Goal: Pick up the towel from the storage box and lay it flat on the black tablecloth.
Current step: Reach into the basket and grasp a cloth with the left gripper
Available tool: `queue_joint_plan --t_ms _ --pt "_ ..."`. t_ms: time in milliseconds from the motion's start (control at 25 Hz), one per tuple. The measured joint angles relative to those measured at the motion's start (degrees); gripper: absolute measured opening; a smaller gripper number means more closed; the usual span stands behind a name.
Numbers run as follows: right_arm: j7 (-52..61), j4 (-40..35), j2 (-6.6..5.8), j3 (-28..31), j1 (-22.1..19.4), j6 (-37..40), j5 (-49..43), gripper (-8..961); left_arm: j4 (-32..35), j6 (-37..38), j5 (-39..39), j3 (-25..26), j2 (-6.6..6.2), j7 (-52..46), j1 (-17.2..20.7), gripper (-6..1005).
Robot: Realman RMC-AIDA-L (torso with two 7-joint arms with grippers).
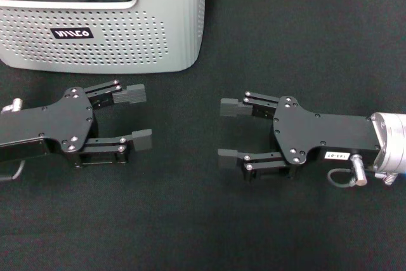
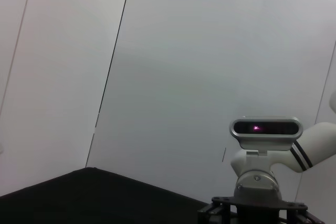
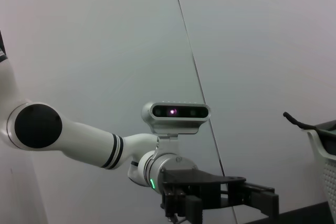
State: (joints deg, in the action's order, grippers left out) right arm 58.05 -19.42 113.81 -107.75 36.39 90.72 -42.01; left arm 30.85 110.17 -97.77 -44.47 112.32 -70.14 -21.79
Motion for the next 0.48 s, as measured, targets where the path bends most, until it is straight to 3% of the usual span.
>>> queue_joint_plan --t_ms 480 --pt "-0.5 0.0 0.01 0.0 -0.1 -0.4 0.0 857 -0.1 -0.4 0.0 -0.1 0.16 0.0 0.0 839"
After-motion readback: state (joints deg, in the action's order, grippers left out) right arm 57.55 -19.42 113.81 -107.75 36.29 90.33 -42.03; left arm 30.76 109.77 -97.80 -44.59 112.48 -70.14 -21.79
